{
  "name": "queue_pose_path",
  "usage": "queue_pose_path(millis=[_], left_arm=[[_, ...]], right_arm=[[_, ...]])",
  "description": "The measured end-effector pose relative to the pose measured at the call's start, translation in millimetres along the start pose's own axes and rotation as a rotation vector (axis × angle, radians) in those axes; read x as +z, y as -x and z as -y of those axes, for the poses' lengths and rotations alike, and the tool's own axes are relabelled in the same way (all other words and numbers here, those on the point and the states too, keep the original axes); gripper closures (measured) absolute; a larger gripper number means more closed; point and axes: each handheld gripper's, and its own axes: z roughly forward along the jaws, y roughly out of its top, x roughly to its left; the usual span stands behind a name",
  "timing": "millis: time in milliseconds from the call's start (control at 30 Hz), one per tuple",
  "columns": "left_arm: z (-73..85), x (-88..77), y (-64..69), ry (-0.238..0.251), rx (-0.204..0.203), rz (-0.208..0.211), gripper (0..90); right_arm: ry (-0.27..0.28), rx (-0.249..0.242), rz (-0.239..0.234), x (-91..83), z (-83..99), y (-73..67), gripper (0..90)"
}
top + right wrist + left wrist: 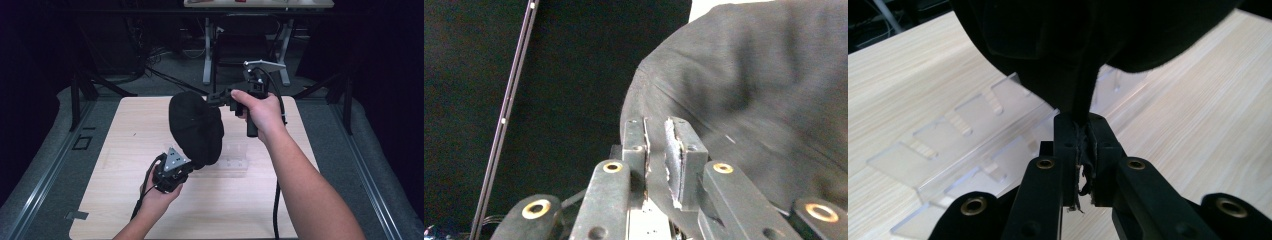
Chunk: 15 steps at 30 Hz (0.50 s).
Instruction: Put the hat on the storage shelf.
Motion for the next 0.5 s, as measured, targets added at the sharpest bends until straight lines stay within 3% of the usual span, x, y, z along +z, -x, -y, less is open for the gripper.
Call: queue_pose_path(millis=[167,200,233,500], left_arm=[[15.1,7.5,-6.1,-0.023,-0.030,-0.025,85.2],[17.7,8.1,-5.6,-0.020,-0.055,-0.018,85.1],[18.7,8.0,-9.2,-0.021,-0.016,-0.012,85.1],[28.1,9.1,-7.3,-0.019,-0.016,-0.013,84.9]], right_arm=[[-0.001,-0.001,0.007,-3.6,0.5,0.3,79.1],[-0.002,-0.002,0.008,-4.5,0.6,0.5,79.1],[-0.002,-0.003,0.008,-5.0,0.8,0.9,79.0],[0.005,-0.002,0.016,-8.1,1.4,1.7,78.2]])
